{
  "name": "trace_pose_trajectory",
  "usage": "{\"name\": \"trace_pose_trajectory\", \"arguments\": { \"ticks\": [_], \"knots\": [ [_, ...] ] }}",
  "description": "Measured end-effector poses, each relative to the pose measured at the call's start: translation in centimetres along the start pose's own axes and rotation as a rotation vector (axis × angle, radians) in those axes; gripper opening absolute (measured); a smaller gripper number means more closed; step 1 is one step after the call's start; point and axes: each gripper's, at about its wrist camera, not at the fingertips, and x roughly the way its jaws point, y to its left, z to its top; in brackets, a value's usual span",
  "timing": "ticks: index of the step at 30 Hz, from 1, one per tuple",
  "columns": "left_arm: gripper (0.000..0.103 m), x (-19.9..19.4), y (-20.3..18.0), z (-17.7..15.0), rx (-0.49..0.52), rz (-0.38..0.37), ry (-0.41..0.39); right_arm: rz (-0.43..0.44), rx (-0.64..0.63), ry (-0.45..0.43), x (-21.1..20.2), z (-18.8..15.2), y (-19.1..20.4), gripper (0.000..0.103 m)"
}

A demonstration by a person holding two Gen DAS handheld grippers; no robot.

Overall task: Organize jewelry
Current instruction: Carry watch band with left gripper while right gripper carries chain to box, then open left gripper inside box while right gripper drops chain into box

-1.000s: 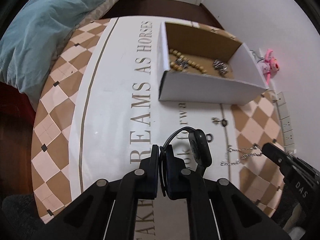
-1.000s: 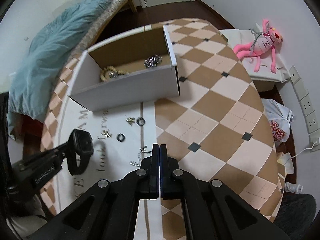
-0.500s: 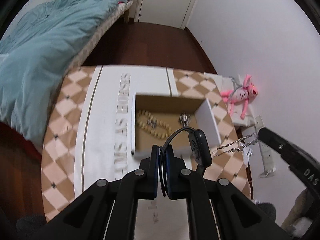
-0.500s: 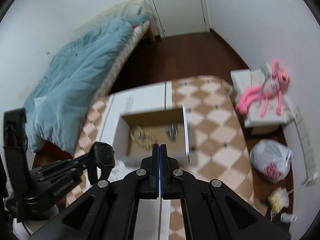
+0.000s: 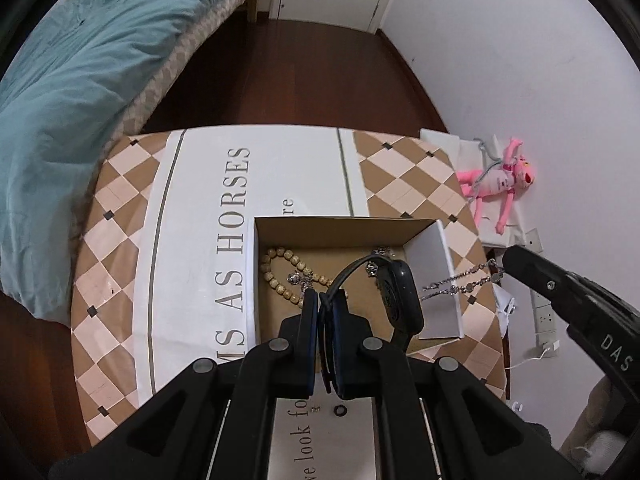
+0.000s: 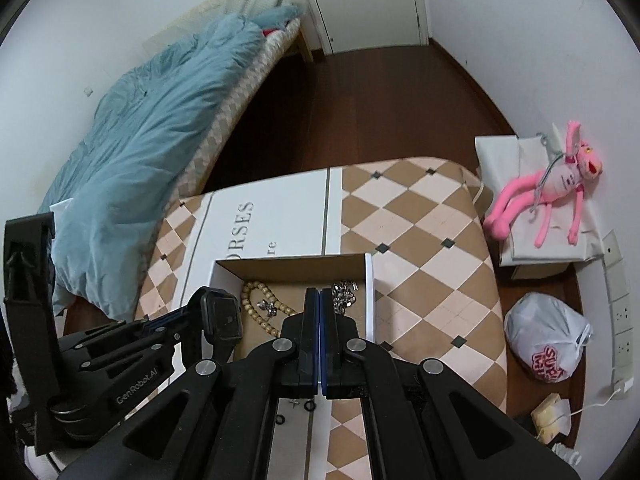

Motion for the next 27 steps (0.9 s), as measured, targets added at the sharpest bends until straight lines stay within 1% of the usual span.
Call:
{"name": "trace_pose_trajectory", "arguments": {
  "ticks": [3, 4, 6, 7, 8, 9, 10, 11, 12, 13, 14, 16, 17, 18, 19, 22, 25, 27],
  "knots": [
    [0.015, 0.7, 0.0, 0.4, -0.024, 0.020, 0.053, 0.021, -0.004, 0.050, 1.4, 0.0, -0.2, 0.000],
    [0.016, 0.8, 0.0, 0.5, -0.029, 0.026, 0.058, 0.027, -0.003, 0.075, 1.9, 0.0, -0.3, 0.000],
    [0.017, 0.6, 0.0, 0.6, -0.031, 0.031, 0.048, 0.024, 0.006, 0.129, 3.1, -0.1, -0.7, 0.001],
    [0.018, 0.3, -0.1, 0.7, -0.029, 0.049, 0.035, 0.018, 0.006, 0.144, 3.3, -0.2, -0.8, 0.001],
    [0.023, 0.2, -0.2, 0.9, -0.026, 0.063, 0.031, 0.008, 0.006, 0.159, 3.6, -0.3, -1.0, 0.002],
    [0.040, 0.0, -0.3, 1.0, -0.019, 0.087, 0.024, -0.002, 0.005, 0.165, 3.7, -0.4, -1.1, 0.004],
    [0.053, -0.2, -0.3, 1.1, -0.015, 0.102, 0.014, -0.013, 0.007, 0.173, 3.9, -0.5, -1.3, 0.015],
    [0.075, -0.4, -0.3, 1.2, -0.011, 0.114, -0.002, -0.023, 0.008, 0.179, 3.9, -0.6, -1.4, 0.034],
    [0.083, -0.8, -0.4, 1.2, -0.002, 0.134, -0.019, -0.032, 0.007, 0.181, 3.9, -0.6, -1.6, 0.047],
    [0.083, -1.0, -0.4, 1.2, 0.002, 0.147, -0.029, -0.048, 0.003, 0.180, 3.9, -0.7, -1.7, 0.068],
    [0.083, -1.1, -0.3, 1.2, 0.004, 0.155, -0.036, -0.067, -0.003, 0.175, 3.8, -0.8, -1.7, 0.072],
    [0.095, -1.3, -0.1, 0.9, 0.006, 0.187, -0.045, -0.116, -0.019, 0.167, 3.7, -1.0, -1.8, 0.073],
    [0.102, -1.2, 0.0, 0.7, 0.007, 0.203, -0.046, -0.144, -0.026, 0.169, 3.8, -1.2, -1.8, 0.079],
    [0.102, -1.2, 0.1, 0.5, 0.009, 0.216, -0.047, -0.165, -0.024, 0.173, 3.9, -1.4, -2.0, 0.085],
    [0.102, -1.1, 0.2, 0.3, 0.009, 0.224, -0.047, -0.183, -0.026, 0.174, 4.1, -1.5, -2.0, 0.095],
    [0.102, -1.0, 0.5, -0.3, 0.013, 0.255, -0.047, -0.238, -0.055, 0.163, 4.1, -2.1, -1.9, 0.096],
    [0.102, -1.2, 0.7, -0.9, 0.010, 0.273, -0.053, -0.264, -0.064, 0.160, 4.1, -2.4, -1.7, 0.096],
    [0.102, -1.5, 0.8, -1.1, 0.000, 0.272, -0.058, -0.275, -0.067, 0.151, 3.8, -2.4, -1.6, 0.099]
  ]
}}
